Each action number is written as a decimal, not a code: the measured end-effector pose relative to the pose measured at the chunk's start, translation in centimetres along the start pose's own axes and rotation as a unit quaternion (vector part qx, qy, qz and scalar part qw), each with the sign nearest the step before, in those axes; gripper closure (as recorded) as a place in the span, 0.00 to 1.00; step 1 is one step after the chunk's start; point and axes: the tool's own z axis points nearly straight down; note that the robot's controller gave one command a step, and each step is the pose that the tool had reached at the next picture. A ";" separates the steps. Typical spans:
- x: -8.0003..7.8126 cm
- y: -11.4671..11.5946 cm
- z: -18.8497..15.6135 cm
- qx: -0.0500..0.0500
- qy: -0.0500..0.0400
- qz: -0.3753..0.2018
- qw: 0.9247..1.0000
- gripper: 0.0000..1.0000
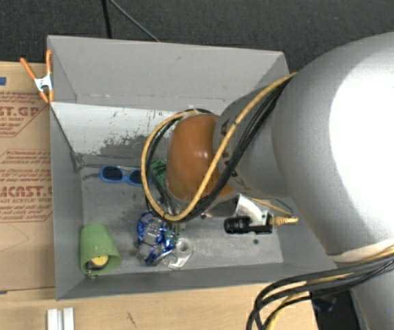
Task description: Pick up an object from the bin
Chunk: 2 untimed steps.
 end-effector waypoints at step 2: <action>-3.7 -2.2 2.2 -0.007 -0.001 -0.001 1.000 1.00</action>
Offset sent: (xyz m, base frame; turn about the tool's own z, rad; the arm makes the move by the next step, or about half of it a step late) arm 0.0000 0.0000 0.0000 0.0000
